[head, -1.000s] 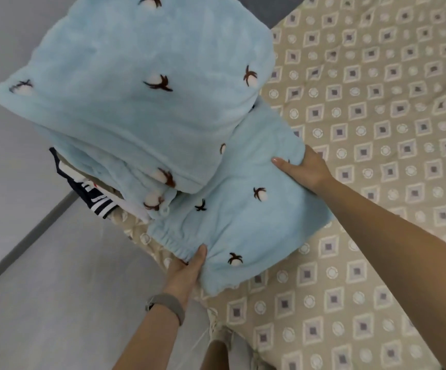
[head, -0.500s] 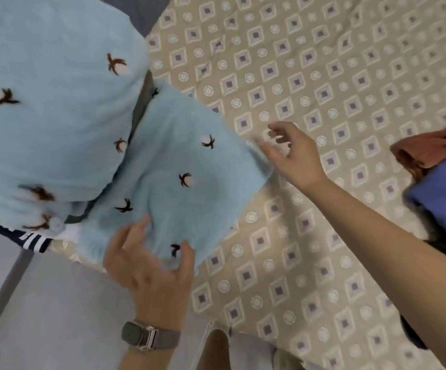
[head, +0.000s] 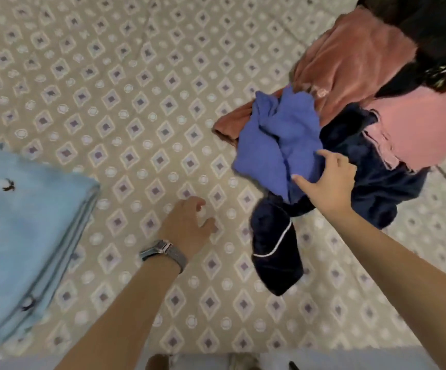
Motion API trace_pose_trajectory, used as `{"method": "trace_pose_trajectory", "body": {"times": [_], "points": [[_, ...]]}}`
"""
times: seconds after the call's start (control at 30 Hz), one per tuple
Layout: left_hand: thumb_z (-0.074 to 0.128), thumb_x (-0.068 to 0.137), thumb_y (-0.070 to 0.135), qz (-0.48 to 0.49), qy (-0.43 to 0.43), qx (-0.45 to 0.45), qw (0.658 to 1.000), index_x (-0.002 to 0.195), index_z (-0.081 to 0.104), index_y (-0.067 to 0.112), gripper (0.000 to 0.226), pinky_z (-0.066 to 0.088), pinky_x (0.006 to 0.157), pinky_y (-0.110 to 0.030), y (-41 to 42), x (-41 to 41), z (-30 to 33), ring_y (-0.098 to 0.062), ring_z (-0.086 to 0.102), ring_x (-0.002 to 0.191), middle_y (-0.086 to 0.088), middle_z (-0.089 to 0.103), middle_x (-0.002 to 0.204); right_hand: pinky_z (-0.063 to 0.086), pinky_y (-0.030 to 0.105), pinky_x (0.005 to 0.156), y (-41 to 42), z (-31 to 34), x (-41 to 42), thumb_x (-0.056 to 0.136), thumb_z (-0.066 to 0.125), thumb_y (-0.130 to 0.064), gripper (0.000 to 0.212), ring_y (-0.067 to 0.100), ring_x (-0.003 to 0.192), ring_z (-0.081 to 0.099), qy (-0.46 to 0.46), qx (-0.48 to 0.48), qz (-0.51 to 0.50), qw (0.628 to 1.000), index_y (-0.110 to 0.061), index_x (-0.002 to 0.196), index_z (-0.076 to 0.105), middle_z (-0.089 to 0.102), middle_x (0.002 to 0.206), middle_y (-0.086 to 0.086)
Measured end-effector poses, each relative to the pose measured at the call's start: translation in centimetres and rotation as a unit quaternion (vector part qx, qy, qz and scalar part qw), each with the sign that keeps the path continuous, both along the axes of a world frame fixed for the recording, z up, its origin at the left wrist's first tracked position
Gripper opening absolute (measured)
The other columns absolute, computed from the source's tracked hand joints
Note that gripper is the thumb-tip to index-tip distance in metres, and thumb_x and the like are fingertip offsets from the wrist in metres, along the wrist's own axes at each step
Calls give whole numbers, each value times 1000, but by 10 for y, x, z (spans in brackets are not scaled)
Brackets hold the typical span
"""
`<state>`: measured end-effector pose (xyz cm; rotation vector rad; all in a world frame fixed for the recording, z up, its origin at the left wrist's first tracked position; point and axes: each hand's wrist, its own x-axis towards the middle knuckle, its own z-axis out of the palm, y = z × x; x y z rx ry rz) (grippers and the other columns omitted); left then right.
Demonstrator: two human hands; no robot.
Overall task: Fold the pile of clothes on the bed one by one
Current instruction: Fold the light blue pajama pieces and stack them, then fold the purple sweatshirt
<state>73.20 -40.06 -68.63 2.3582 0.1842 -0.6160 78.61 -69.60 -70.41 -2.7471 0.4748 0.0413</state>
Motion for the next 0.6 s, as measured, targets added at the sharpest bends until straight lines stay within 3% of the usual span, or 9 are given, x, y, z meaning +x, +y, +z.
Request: {"method": "trace_pose_trajectory", "body": {"times": [0.07,0.1,0.2,0.3,0.37,0.43,0.5,0.57,0.6], "points": [[65,89,30,7,3,-15,1000,125,53,18,39,48,89,-34,-38,2,-3,-21,58,104,-2,56,120,39,50,91,-19,-4,1,73,77,-56,87,40,124,39,38,-3,-20,999,-15,141,42,45,136,14],[65,89,29,14,7,-24,1000,123,54,17,38,47,88,-32,-55,1,-2,-20,58,101,-1,56,119,40,49,86,-24,-6,4,75,74,-58,82,39,122,39,44,-9,-18,999,-17,138,45,48,132,11],[63,91,27,44,41,-59,996,121,55,18,32,49,85,-32,-93,-5,2,-15,59,94,2,57,115,31,38,75,-20,-5,15,92,58,-50,36,33,107,44,49,-15,-6,999,-16,106,62,58,100,5],[59,94,29,118,82,-135,980,117,56,19,25,48,76,-28,-121,-13,17,-9,59,88,0,61,115,27,34,69,1,19,2,100,52,-31,28,23,78,45,-2,212,26,977,-16,78,41,39,68,2],[56,96,35,255,153,-276,914,113,62,19,24,50,72,-29,-135,-15,30,-12,63,90,-3,66,113,33,26,64,18,50,-29,100,52,-19,28,11,62,41,-7,379,95,920,-18,77,36,37,66,1],[60,90,47,364,244,-448,779,98,74,22,30,57,69,-36,-139,-19,37,-18,69,88,-2,72,102,42,23,71,29,71,-70,100,52,-18,12,10,71,52,88,485,158,856,-15,89,47,54,79,2],[89,52,52,376,277,-568,677,87,80,17,50,61,70,-41,-137,-25,36,-26,72,86,-9,74,101,46,29,81,33,82,-109,97,50,-21,6,10,85,56,169,574,173,782,-17,100,52,58,93,-4],[97,8,40,370,277,-587,664,74,80,9,76,60,55,-40,-136,-35,34,-26,73,71,-13,74,87,45,22,80,28,87,-138,98,48,-20,6,1,84,53,191,644,127,730,-21,100,53,56,92,-13],[97,3,36,376,271,-568,680,68,78,7,74,57,47,-35,-136,-39,32,-25,72,62,-13,74,77,43,16,77,24,89,-149,99,47,-18,7,-3,78,52,182,667,92,717,-21,98,53,55,87,-17]]}}
